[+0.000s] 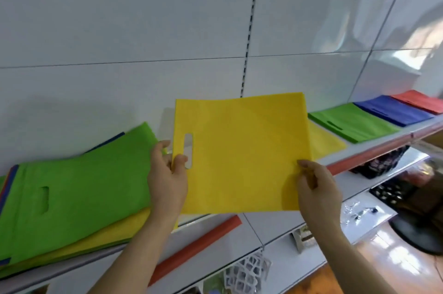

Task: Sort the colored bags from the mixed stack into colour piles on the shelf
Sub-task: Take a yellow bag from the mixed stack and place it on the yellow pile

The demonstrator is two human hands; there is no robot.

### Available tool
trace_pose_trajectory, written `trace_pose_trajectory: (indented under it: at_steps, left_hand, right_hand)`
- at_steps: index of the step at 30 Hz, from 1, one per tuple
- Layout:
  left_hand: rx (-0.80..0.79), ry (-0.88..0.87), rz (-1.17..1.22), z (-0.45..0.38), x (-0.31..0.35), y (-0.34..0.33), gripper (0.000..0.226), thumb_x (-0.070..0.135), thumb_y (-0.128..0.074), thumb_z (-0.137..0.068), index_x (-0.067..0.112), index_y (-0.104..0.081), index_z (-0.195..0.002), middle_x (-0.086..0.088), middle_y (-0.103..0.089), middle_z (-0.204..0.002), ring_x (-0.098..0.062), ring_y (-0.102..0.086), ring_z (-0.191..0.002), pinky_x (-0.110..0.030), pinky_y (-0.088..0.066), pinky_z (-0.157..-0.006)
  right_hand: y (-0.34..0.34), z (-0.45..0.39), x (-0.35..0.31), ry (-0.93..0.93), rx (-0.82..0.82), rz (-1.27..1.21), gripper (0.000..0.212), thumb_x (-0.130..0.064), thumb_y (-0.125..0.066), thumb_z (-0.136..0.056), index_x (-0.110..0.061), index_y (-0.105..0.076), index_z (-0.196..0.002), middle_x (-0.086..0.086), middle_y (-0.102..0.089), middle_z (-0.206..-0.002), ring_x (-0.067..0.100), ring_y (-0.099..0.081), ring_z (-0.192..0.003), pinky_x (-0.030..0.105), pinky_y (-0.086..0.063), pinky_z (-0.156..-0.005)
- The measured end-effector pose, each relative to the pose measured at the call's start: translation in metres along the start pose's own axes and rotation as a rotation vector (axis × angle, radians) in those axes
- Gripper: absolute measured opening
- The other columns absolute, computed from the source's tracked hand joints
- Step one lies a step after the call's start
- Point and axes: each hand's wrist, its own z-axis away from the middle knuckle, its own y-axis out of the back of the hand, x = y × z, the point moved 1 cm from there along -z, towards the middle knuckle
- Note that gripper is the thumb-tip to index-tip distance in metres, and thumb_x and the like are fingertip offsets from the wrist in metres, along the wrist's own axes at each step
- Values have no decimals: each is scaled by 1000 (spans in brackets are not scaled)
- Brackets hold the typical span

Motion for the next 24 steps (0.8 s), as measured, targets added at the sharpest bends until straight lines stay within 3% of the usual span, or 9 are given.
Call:
trace_pose_trajectory:
  at_steps: [3, 5, 7, 9, 12, 15, 18, 22, 24]
  left_hand:
    - [-73, -41, -26, 20, 16, -62, 15, 15, -65, -102, 23, -60, -113, 1, -72, -93, -8, -63, -75, -32, -40, -65]
    - [-150, -48, -65, 37, 26, -103, 14, 14, -60, -104, 23, -66, -113, 2, -74, -103, -18, -68, -86, -23, -41, -64]
    - [-258, -29, -82, 55, 36, -143, 27, 10, -53, -105, 23, -67, -125, -1, -73, -116, -31, -67, -92, -30, -47, -66]
    - [-318, -39, -119, 72, 47, -179, 36, 8, -50, -105, 22, -64, -135, -1, -68, -129, -33, -66, -101, -40, -52, -78]
    - [-311, -62, -162, 91, 57, -220, 36, 7, -51, -106, 19, -63, -137, -1, -62, -132, -25, -62, -113, -44, -53, -90]
    - [-297, -10, -210, 98, 57, -248, 33, 10, -55, -105, 17, -64, -136, -3, -59, -125, -22, -60, -102, -40, -52, -85]
    - [-287, -10, -278, 91, 54, -266, 36, 9, -58, -103, 14, -64, -138, -6, -59, -123, -18, -54, -96, -30, -43, -82]
    - [-297, -7, -343, 74, 42, -285, 46, 6, -58, -100, 12, -58, -146, -6, -55, -136, -21, -57, -113, -26, -40, -87]
    - [-284, 17, -347, 64, 34, -297, 49, 5, -56, -100, 12, -55, -149, -4, -52, -144, -14, -54, -119, -23, -38, -90]
  right_hand:
    - [43, -21, 38, -2, 37, 81, 39, -7, -57, -98, -32, -68, -127, -13, -64, -120, 13, -60, -102, 43, -54, -88]
    - [73, -38, 66, -16, 33, 136, 44, -5, -56, -98, -30, -66, -133, -10, -62, -129, 12, -57, -98, 42, -53, -86]
    - [100, -58, 94, -10, 20, 189, 50, -3, -56, -96, -26, -63, -139, -7, -59, -134, 7, -56, -84, 35, -51, -75]
    - [124, -78, 121, 18, -1, 250, 54, -2, -56, -95, -24, -60, -143, -7, -58, -135, 3, -58, -82, 25, -44, -63]
    - [146, -106, 153, 36, -20, 277, 53, -1, -56, -95, -27, -61, -141, -9, -57, -133, 6, -55, -80, 18, -39, -64]
    - [148, -129, 175, 59, -33, 265, 46, 3, -57, -94, -22, -71, -130, -7, -60, -126, 5, -51, -78, 13, -36, -66]
    - [136, -155, 190, 79, -76, 260, 41, 0, -56, -97, -19, -71, -130, -8, -60, -128, 8, -54, -92, 23, -43, -75]
    - [106, -195, 201, 112, -157, 271, 42, -5, -54, -100, -18, -66, -138, -4, -58, -133, 14, -55, -92, 30, -44, -74]
    - [92, -215, 205, 151, -202, 284, 42, -5, -52, -102, -15, -64, -141, -1, -58, -135, 16, -55, -92, 31, -44, -73]
